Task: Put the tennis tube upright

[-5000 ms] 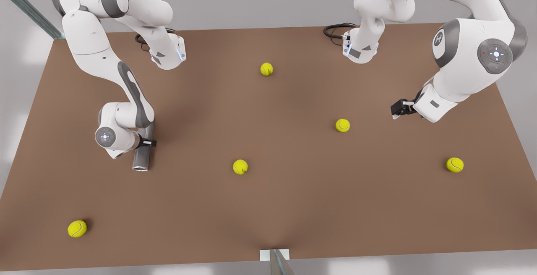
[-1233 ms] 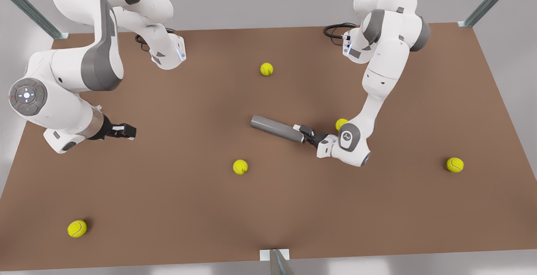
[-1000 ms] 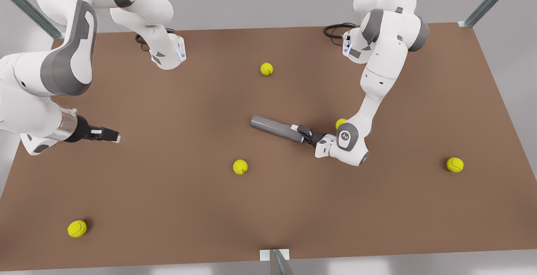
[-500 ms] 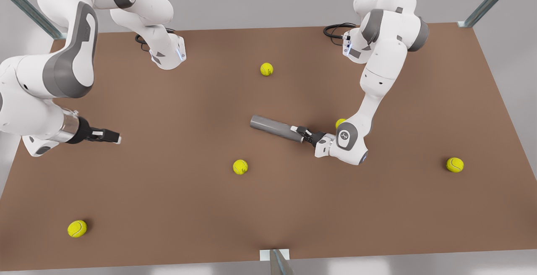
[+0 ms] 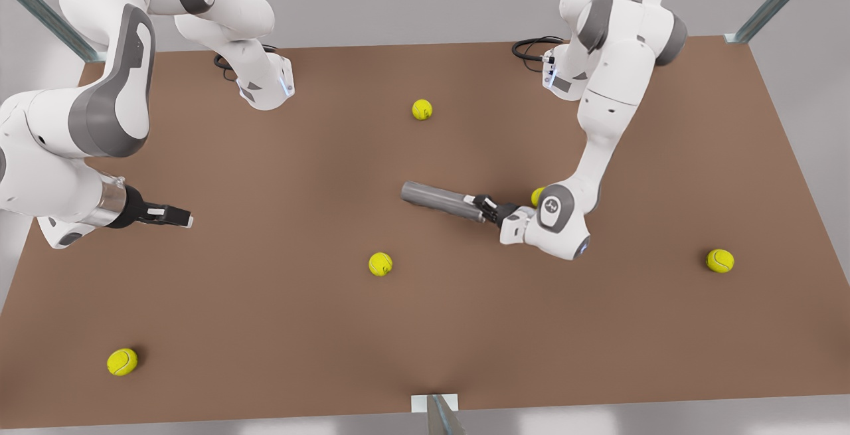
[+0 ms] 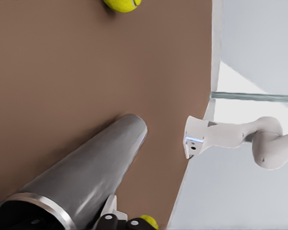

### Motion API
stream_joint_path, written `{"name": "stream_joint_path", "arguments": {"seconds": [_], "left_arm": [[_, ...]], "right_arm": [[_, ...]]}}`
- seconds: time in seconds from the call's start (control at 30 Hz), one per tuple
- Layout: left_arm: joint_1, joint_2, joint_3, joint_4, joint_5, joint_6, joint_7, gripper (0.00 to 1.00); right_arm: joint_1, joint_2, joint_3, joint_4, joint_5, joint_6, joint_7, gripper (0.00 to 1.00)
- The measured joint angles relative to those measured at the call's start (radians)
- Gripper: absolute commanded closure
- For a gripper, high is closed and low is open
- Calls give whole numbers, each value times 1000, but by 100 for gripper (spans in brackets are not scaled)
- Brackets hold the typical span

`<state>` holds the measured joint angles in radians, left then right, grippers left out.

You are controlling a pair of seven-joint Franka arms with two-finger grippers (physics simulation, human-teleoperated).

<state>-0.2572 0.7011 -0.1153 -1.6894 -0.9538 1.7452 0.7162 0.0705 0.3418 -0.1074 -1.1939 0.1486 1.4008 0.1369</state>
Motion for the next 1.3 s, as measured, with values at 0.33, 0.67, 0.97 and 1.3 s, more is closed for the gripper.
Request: {"name": "stream_joint_path", "arguments": {"seconds": [0.33,0.67,0.97,1.3], "left_arm": [[10,-174,89,27,170,-83,-68,79],[13,-228,190,246,434,-98,-168,79],[10,-307,281,302,694,-53,-248,79],[4,-295,275,186,908,80,-400,79]], "right_arm": [[0,0,0,0,4,-3,3,0],[-7,1,-1,0,5,-4,3,0],[-26,0,-1,0,9,-6,2,0],[-26,1,-1,0,10,-7,2,0]]}}
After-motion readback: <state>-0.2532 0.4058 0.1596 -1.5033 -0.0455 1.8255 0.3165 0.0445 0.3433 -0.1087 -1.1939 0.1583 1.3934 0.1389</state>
